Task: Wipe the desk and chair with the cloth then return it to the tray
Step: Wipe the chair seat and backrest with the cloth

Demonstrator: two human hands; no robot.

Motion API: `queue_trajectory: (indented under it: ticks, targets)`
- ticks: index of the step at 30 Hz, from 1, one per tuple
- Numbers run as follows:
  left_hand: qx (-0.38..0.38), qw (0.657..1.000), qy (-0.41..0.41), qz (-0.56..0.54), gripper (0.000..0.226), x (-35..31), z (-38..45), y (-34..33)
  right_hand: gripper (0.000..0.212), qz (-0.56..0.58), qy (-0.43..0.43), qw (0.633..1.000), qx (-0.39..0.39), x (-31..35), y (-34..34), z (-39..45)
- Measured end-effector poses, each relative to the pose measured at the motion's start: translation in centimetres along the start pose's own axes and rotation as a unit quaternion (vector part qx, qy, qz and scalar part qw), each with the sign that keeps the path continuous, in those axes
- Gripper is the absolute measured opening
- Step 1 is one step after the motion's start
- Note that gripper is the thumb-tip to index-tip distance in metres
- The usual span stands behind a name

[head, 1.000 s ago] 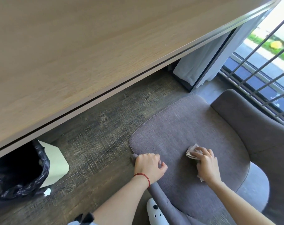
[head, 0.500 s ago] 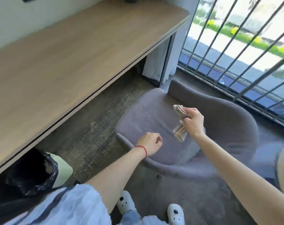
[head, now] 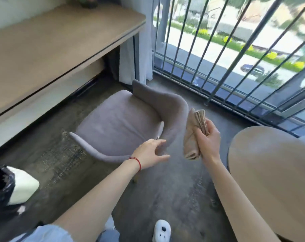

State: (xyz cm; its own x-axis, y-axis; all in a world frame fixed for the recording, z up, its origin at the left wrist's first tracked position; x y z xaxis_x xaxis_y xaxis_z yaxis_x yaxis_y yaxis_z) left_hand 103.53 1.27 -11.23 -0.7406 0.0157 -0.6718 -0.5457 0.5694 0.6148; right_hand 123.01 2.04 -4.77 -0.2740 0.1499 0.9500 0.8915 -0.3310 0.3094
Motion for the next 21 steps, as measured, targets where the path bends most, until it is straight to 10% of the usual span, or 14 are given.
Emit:
queue_trajectory:
  ticks: [10,21]
  targets:
    - [-0.164,0.956,-0.019,0.241,0.036,-2.1,2.5,0.6,0.031,0.17,-0.131,0.972,-0.093,-12.4,0.2,-4.1]
    - [-0.133,0.952,-0.05,0.27,0.025,-2.1,4.3,0.9,0.032,0.216,-0.089,0.963,-0.136,-13.1,-5.9,-4.6]
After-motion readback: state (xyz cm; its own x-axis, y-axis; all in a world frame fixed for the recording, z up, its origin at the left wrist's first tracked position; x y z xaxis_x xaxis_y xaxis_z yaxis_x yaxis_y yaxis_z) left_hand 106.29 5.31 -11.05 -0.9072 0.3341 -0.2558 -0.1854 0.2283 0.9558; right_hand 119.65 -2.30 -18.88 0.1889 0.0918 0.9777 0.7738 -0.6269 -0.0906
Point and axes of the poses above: each hand's wrist, its own z-axis towards the middle knuckle, its own y-axis out of the back of the hand, x = y × z, the point moved 9 cm from there along z, towards the middle knuckle, and after that the axes turned 3 degrees about x, right-handed, at the moved point
